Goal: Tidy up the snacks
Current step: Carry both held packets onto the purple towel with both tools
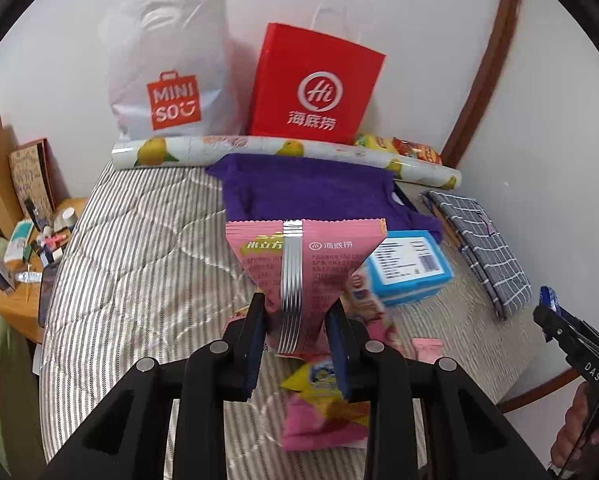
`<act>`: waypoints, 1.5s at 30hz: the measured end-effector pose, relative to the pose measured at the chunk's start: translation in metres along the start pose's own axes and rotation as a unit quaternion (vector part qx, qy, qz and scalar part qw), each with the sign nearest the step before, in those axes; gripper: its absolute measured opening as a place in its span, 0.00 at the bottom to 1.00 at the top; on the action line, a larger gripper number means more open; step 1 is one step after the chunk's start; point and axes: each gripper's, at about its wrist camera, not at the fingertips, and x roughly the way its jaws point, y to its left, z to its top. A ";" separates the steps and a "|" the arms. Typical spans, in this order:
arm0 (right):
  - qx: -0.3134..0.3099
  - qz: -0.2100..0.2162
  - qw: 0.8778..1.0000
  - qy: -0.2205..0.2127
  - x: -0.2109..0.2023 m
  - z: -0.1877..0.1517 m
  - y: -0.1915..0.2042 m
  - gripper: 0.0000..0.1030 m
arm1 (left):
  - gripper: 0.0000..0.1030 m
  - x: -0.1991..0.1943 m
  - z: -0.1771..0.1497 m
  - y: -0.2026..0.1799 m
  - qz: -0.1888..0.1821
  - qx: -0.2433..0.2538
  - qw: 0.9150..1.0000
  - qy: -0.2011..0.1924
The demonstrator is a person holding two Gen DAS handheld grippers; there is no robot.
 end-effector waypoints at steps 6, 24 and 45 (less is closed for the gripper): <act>-0.007 0.013 1.000 -0.010 -0.004 0.014 0.006 0.50 | 0.27 -0.007 0.009 -0.027 -0.011 0.010 1.000 -0.006; -0.034 0.038 0.999 -0.009 0.016 0.051 0.011 0.50 | 0.27 0.023 0.044 -0.075 -0.020 0.037 0.999 0.009; -0.040 0.032 0.999 -0.015 0.106 0.131 0.019 0.50 | 0.27 0.136 0.121 -0.058 -0.016 0.034 0.999 0.036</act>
